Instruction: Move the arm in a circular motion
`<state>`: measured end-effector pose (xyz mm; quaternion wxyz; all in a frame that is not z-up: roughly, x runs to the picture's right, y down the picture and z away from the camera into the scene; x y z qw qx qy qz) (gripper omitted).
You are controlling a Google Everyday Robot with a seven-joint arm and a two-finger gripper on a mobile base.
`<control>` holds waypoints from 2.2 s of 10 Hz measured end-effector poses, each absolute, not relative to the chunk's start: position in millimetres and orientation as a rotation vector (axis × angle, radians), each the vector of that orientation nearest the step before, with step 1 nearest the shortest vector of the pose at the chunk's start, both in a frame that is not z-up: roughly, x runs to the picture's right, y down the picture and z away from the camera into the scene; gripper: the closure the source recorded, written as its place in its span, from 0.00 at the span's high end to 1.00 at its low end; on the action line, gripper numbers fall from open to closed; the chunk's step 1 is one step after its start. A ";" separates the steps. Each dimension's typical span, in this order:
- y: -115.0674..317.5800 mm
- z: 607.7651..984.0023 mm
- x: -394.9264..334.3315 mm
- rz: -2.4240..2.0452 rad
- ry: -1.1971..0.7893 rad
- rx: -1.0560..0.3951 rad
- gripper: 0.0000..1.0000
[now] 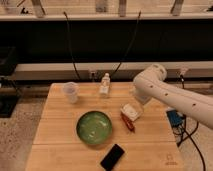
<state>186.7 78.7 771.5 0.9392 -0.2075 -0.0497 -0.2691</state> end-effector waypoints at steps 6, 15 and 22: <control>75.6 777.8 188.1 -0.584 -0.109 -0.416 0.80; 74.9 784.9 182.2 -0.630 -0.126 -0.409 0.80; 73.8 790.2 183.4 -0.665 -0.135 -0.407 0.80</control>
